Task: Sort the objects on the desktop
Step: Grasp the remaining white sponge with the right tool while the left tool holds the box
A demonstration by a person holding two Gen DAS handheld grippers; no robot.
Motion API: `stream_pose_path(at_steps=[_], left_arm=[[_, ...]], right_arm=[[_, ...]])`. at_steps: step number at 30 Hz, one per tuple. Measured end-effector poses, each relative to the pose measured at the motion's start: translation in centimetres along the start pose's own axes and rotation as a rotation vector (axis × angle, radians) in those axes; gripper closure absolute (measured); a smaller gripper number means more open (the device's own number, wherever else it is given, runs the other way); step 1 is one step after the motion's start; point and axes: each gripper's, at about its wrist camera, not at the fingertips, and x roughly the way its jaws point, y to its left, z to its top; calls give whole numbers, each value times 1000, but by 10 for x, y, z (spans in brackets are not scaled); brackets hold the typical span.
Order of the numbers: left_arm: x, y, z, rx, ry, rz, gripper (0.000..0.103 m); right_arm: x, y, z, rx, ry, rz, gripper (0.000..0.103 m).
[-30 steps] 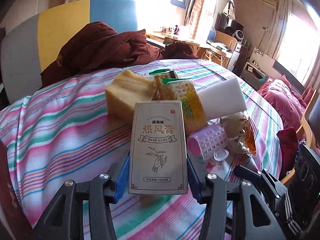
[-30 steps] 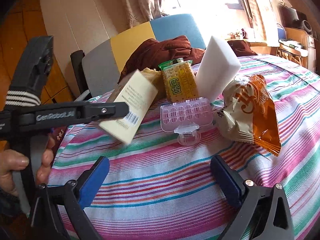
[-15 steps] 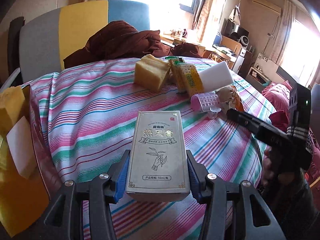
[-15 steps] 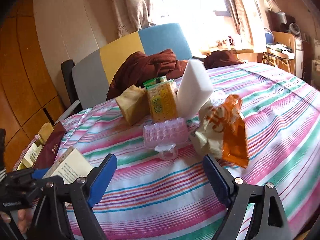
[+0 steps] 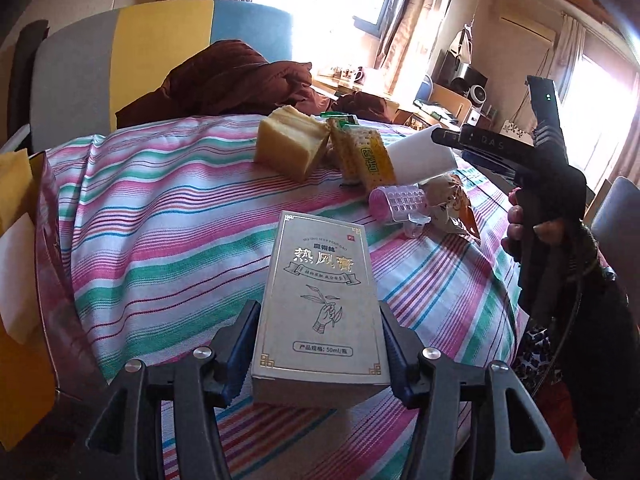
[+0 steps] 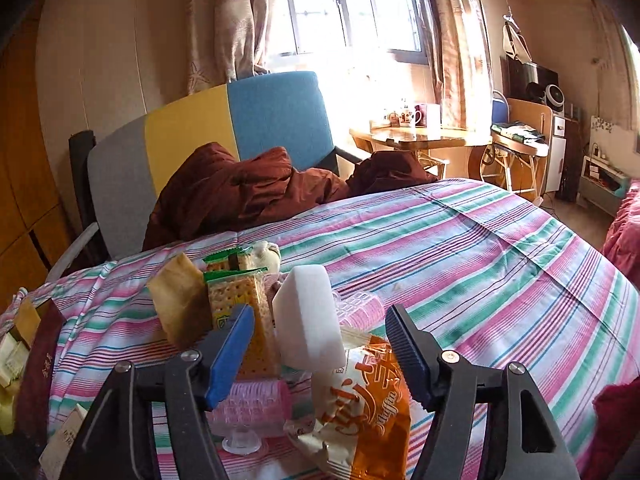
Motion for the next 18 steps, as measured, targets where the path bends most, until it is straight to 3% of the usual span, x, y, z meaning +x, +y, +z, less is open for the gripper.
stream_pose_path(at_steps=[1,6,8,18], left_arm=[[1,0,0,-3,1,-3,44],[7,2,-3,-18,15,-15,43],[9,3,-4,-31,24,-23,43],[1,0,-6,-27,1,-15,48]], right_arm=[[3,2,-1,-8,9,2,41],[8,11,-7,-61,39,17,76],[4,14,-11,-75,34,17,81],[-38,14,-20,-33,-13,62,83]])
